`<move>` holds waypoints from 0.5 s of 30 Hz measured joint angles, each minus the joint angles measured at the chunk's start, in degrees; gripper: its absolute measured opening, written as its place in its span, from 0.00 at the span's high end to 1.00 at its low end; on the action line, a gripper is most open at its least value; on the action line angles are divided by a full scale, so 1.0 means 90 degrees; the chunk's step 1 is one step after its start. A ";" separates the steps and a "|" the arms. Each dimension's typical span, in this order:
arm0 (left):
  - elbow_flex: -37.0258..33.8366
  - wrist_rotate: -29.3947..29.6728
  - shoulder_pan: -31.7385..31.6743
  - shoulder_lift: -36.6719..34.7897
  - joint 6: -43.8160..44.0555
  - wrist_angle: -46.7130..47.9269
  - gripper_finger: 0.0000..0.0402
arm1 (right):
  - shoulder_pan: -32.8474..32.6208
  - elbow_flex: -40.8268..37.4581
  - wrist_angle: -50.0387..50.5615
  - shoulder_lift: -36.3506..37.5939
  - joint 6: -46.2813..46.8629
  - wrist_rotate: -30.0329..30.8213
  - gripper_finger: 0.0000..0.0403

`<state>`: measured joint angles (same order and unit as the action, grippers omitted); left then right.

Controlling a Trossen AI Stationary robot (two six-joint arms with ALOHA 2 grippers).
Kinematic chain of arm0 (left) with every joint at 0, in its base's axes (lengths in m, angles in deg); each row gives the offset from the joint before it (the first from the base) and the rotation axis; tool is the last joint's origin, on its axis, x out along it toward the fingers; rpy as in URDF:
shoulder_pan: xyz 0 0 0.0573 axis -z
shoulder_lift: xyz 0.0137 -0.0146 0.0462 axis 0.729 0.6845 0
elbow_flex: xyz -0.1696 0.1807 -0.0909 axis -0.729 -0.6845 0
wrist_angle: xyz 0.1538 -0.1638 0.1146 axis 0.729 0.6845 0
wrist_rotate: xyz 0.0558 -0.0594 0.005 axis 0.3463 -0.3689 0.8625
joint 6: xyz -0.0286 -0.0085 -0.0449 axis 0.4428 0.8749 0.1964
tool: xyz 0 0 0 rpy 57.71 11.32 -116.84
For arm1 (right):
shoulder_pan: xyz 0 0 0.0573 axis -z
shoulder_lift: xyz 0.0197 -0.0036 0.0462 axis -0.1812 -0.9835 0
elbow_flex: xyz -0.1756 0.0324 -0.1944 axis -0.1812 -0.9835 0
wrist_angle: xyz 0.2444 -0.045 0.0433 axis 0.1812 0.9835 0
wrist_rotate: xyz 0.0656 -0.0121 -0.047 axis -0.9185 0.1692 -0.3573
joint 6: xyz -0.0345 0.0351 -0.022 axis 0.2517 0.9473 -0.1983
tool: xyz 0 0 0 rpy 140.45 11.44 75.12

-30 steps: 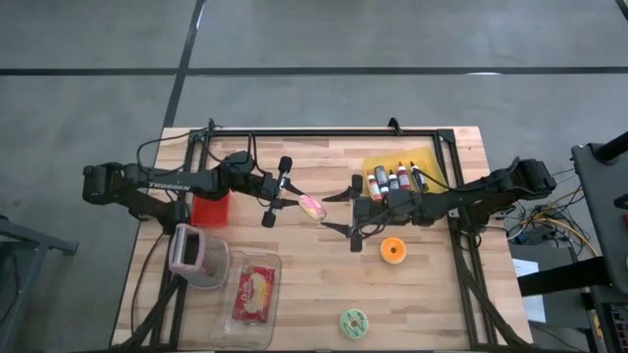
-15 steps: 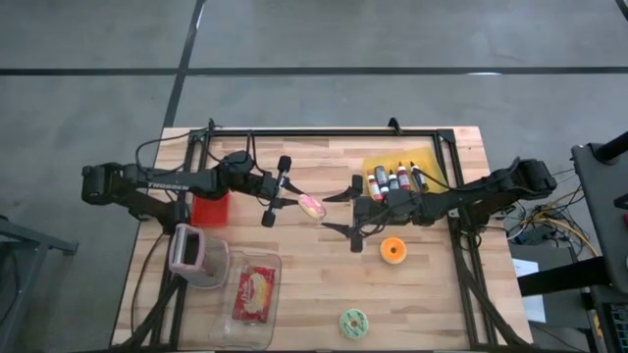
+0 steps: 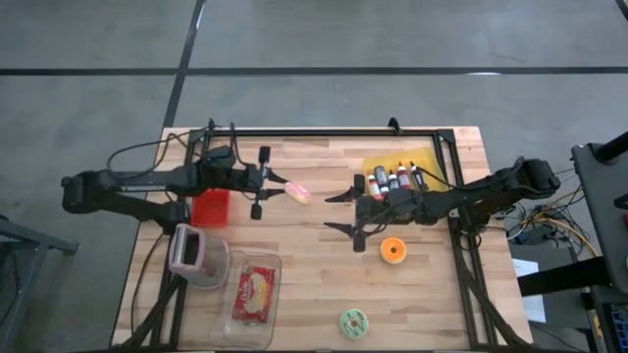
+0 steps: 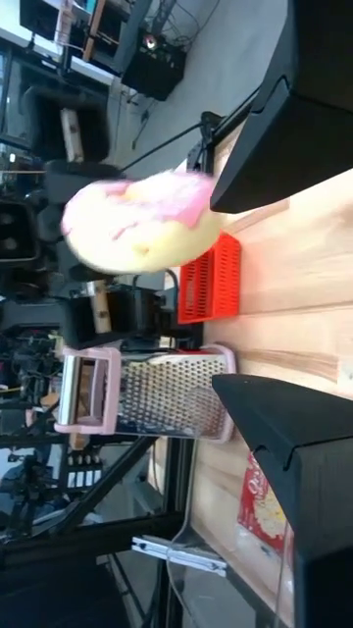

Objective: Pick & Place Food Item
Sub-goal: Put the pink donut into the red bin

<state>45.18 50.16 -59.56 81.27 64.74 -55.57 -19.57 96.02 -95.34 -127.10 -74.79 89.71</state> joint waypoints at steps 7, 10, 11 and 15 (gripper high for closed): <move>-0.0002 0.1364 0.0007 -0.1103 0.0294 0.1374 0.82 | 0.0001 0.0000 0.0149 0.0098 -0.0001 0.0000 0.33; 0.0001 0.3113 0.0004 -0.1454 0.1018 0.1786 0.82 | 0.0001 0.0000 0.0169 0.0103 0.0000 0.0000 0.34; 0.0029 0.3718 0.0006 -0.1525 0.1194 0.2016 0.82 | 0.0001 0.0000 0.0167 0.0103 -0.0001 0.0000 0.34; 0.0339 0.5459 0.0024 -0.1616 0.1751 0.3522 0.82 | 0.0001 0.0000 0.0195 0.0103 0.0000 0.0002 0.34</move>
<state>48.23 99.29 -59.34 66.73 80.51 -23.87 -19.56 96.02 -93.58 -126.17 -74.79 89.73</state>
